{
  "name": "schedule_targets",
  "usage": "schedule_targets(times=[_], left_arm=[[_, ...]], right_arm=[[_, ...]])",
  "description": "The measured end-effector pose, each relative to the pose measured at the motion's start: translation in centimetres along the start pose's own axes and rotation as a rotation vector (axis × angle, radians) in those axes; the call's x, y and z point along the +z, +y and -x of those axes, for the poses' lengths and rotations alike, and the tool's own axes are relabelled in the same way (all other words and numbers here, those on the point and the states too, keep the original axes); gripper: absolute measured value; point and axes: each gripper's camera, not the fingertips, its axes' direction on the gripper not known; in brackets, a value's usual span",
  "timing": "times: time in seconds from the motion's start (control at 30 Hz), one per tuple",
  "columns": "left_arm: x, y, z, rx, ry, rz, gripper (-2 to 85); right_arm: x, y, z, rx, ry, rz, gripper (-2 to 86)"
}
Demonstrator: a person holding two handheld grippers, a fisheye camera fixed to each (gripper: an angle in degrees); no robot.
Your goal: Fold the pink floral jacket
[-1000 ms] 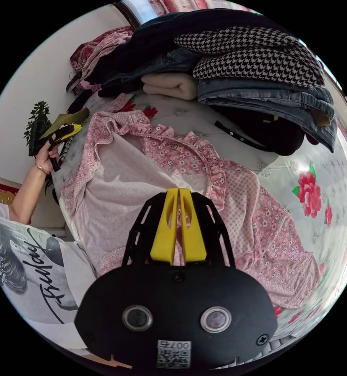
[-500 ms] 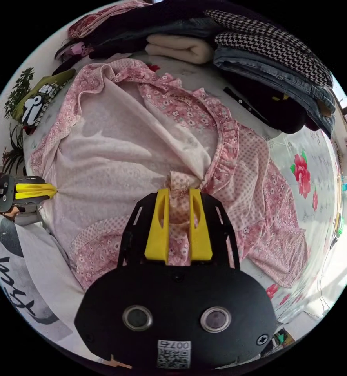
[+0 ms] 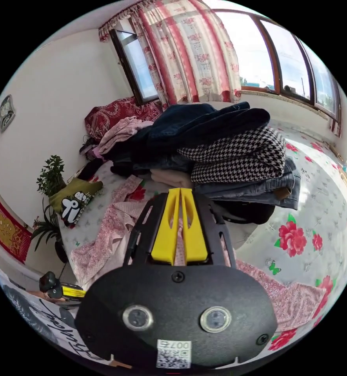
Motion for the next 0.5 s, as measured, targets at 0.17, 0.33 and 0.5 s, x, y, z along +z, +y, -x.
schedule_targets(times=[0.17, 0.33, 0.5], left_arm=[[-2.7, 1.7, 0.8, -0.076, 0.077, -0.077, 5.7], [-4.4, 4.6, 2.2, -0.130, 0.034, -0.138, 6.0], [-7.9, 10.0, 7.4, -0.277, -0.009, -0.253, 7.7]], right_arm=[[1.0, 3.0, 1.2, -0.057, 0.008, 0.127, 2.7], [-2.7, 16.6, -0.1, -0.071, 0.052, 0.280, 4.6], [-8.3, 30.7, 0.2, -0.006, 0.036, 0.523, 7.5]])
